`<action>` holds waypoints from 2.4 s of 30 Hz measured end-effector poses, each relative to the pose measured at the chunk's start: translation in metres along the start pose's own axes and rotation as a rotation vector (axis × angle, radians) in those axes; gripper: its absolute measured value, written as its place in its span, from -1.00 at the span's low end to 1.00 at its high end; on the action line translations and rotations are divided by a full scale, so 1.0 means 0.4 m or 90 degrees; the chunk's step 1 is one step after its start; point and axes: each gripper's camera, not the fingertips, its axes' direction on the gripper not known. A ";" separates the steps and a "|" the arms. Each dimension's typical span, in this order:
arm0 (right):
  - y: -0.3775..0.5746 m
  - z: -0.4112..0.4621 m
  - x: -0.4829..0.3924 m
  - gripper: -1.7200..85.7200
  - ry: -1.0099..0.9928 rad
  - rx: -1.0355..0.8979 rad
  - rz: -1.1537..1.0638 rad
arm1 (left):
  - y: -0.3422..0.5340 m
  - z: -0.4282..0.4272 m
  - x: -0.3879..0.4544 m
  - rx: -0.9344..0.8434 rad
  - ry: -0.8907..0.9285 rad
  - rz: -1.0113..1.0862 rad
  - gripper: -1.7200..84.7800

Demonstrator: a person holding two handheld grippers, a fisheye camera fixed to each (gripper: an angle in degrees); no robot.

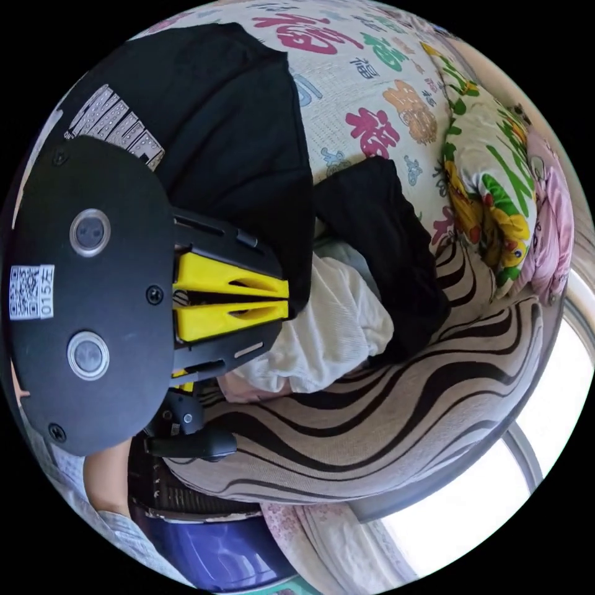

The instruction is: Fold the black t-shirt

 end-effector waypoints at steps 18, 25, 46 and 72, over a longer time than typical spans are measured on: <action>-0.029 0.129 -0.485 -0.96 -0.142 -0.066 -0.359 | 0.422 -0.482 -0.650 0.181 -0.049 -0.299 -0.97; -0.073 0.183 -0.500 -0.85 -0.089 -0.080 -0.324 | 0.536 -0.495 -0.815 0.179 -0.067 -0.430 -0.92; -0.283 0.380 -0.438 -0.93 0.096 -0.040 -0.170 | -0.120 -0.374 -0.692 0.067 0.030 -0.178 -0.92; -0.430 0.768 -0.754 -0.97 0.074 -0.201 -0.343 | 0.246 -0.959 -0.663 0.060 -0.042 -0.297 -0.97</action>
